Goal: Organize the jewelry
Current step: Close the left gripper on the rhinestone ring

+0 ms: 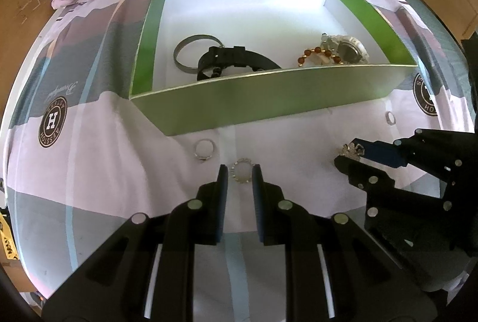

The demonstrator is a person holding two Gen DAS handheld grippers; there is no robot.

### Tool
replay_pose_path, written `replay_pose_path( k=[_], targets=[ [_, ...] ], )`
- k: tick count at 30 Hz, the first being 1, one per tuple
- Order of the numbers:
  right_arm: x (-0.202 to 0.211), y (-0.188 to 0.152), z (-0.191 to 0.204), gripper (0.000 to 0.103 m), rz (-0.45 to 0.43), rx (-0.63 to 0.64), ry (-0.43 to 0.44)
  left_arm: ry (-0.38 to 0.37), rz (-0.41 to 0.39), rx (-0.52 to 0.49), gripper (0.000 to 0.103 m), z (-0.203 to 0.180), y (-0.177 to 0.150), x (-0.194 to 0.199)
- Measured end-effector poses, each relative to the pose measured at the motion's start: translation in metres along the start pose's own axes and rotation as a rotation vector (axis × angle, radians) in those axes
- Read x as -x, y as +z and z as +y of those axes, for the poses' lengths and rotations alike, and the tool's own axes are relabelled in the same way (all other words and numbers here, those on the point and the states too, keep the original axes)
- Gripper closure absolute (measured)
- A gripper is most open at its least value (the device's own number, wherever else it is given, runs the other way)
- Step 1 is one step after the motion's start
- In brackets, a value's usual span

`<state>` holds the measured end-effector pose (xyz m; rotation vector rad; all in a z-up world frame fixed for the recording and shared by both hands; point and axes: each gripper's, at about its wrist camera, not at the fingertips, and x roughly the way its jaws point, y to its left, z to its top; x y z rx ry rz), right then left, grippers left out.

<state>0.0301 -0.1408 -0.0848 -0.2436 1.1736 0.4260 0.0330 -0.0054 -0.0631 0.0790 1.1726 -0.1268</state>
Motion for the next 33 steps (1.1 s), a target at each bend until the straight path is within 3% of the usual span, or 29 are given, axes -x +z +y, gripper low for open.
replay_pose_path(
  k=[24,28,33],
  targets=[
    [-0.003,0.001,-0.003,0.083,0.000,-0.012,-0.010,0.006,-0.003,-0.010,0.087,-0.007,0.001,-0.002],
    [-0.002,0.000,-0.003,0.083,-0.006,-0.013,-0.010,0.003,-0.022,0.012,0.096,-0.003,0.003,0.003],
    [0.008,0.001,-0.007,0.083,-0.041,-0.022,-0.004,-0.012,-0.070,0.024,0.097,0.004,0.009,0.018]
  ],
)
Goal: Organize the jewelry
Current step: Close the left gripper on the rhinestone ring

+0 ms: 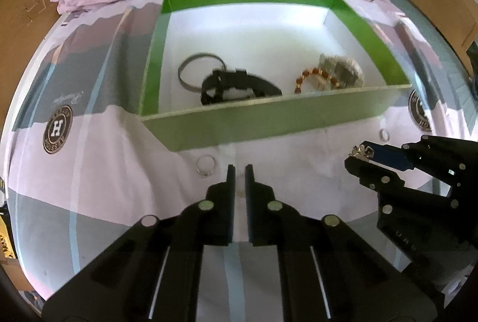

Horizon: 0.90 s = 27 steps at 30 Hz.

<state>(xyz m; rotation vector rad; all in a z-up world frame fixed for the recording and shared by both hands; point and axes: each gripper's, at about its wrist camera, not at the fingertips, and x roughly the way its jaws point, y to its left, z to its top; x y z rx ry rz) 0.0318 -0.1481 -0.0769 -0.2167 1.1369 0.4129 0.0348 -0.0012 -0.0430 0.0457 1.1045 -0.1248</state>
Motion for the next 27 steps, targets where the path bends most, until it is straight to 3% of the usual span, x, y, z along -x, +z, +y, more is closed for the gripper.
replay_pose_path(
  k=[7,15,20,23,27],
  targets=[
    [0.027,0.008,-0.018,0.083,-0.073,-0.061,0.043,-0.074,-0.053,0.081,0.098,0.033,0.015,0.026],
    [0.055,0.018,-0.025,0.083,-0.162,-0.093,0.074,-0.097,-0.064,0.146,0.098,0.052,0.022,0.031],
    [0.056,0.022,-0.025,0.083,-0.159,-0.094,0.091,-0.143,0.055,0.081,0.098,0.026,0.008,-0.002],
    [0.051,0.018,-0.026,0.083,-0.139,-0.086,0.083,-0.110,0.130,0.059,0.098,0.013,-0.002,-0.029],
    [0.044,0.014,-0.028,0.083,-0.108,-0.093,0.068,-0.061,0.150,0.036,0.097,0.004,-0.006,-0.043]
  ],
)
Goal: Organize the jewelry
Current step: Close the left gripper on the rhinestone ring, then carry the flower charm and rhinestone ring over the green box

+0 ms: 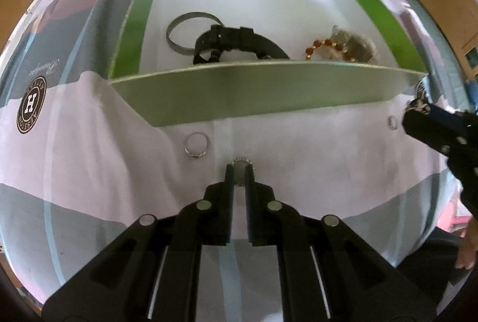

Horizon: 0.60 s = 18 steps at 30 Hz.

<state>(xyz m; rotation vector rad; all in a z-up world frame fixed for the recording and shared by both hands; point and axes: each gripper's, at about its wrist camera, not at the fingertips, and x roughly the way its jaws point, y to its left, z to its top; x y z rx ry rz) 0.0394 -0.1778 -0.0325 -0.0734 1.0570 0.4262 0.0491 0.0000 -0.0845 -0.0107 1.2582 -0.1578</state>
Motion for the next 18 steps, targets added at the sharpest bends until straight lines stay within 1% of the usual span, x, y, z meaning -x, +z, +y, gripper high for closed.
replay_pose_path(
  k=[4,5,8,15,18],
  targets=[
    [0.000,-0.001,0.002,0.083,0.003,0.007,0.008,0.017,-0.008,-0.010,0.097,-0.005,0.000,-0.003],
    [0.000,-0.001,0.003,0.083,0.004,0.010,0.010,0.011,-0.006,-0.008,0.102,-0.005,0.000,-0.002],
    [-0.001,-0.002,0.004,0.083,0.010,0.015,0.010,-0.013,-0.013,-0.001,0.103,-0.003,0.001,0.003],
    [0.001,-0.001,0.002,0.083,0.003,0.007,0.007,-0.099,-0.074,0.037,0.103,0.006,0.008,0.031],
    [0.001,-0.001,0.002,0.083,0.001,0.009,0.009,-0.134,-0.054,0.050,0.103,0.006,0.008,0.028]
  ],
)
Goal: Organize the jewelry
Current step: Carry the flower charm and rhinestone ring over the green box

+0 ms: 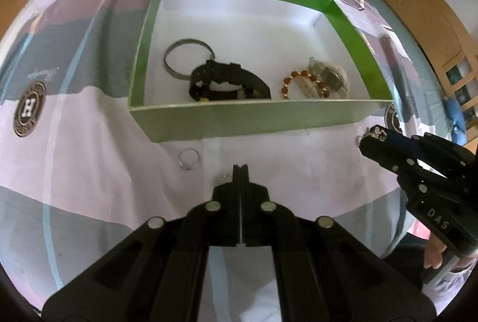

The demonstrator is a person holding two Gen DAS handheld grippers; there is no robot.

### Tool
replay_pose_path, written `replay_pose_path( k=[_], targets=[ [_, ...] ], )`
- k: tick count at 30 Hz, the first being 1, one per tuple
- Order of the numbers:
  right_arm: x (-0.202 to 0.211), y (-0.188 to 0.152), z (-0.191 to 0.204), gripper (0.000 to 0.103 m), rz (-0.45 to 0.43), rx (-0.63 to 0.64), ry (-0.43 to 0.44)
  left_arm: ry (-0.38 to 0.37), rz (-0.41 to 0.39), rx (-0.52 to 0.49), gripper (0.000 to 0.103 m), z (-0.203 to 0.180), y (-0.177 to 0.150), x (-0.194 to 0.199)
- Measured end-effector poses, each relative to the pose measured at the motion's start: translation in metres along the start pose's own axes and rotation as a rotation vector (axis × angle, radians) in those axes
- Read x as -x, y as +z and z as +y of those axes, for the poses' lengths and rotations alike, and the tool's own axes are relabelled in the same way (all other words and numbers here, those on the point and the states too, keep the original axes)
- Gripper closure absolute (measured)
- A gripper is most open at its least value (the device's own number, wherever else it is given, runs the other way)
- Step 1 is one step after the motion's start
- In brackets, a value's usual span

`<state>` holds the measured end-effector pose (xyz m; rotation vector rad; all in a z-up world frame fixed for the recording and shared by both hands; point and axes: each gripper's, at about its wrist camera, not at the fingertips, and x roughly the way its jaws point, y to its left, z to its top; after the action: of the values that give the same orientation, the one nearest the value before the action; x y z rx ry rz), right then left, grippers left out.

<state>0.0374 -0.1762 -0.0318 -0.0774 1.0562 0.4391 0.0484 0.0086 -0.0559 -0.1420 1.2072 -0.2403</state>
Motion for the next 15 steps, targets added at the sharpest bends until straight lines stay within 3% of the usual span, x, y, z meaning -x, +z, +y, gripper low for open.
replay_pose_path(
  k=[9,12,15],
  targets=[
    [0.002,0.001,-0.001,0.083,-0.004,-0.003,0.000,-0.063,-0.014,0.045,0.103,0.013,0.003,0.012],
    [0.002,0.000,0.000,0.083,-0.005,-0.002,0.001,-0.077,0.032,0.030,0.103,0.008,0.000,0.000],
    [0.001,0.000,-0.001,0.083,0.001,0.000,0.000,-0.043,0.065,0.010,0.089,0.004,-0.005,-0.013]
  ],
)
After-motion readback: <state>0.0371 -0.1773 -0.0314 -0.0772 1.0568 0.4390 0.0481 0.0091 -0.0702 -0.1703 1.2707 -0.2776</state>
